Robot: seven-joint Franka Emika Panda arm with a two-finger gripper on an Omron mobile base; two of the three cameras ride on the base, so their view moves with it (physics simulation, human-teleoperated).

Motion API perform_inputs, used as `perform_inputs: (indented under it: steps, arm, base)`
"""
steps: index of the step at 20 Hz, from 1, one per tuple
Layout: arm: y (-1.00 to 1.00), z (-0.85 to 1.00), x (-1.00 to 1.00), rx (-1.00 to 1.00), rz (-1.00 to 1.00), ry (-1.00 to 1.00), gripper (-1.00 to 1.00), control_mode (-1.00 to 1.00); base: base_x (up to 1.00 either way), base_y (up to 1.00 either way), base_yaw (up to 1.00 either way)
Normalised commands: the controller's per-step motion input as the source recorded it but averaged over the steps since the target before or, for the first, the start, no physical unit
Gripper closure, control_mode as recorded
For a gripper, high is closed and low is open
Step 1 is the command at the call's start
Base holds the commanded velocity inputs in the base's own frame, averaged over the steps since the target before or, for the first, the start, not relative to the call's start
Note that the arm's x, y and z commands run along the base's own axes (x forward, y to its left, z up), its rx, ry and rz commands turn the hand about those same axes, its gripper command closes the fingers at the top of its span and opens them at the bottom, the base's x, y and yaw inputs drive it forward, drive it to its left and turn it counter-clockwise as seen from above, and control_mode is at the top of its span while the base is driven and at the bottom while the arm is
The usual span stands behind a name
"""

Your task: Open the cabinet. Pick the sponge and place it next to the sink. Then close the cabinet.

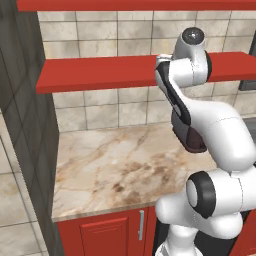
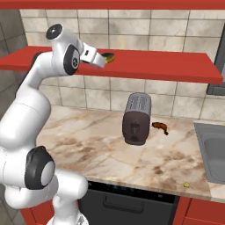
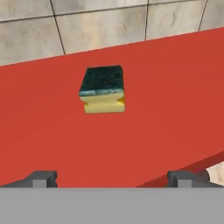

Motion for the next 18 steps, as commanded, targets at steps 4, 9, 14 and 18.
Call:
perform_inputs:
  steps: [4,9,14,18]
  arm:
    - [0.48,0.09,0.27,-0.13,0.0,0.01,-1.0,-1.0]
    - [-0.01,0.0,0.28,-0.02,0.0,0.0,-1.0,-1.0]
    - [-0.18,0.0,0.31,0.0,0.01,0.0,-1.0,-1.0]
    - [-0.13,0.0,0.27,0.0,0.02,0.0,-1.0,-1.0]
  base:
    - [0.0,0.0,0.0]
    - [0.0,0.0,0.0]
    - [0.0,0.0,0.0]
    - [0.0,0.0,0.0]
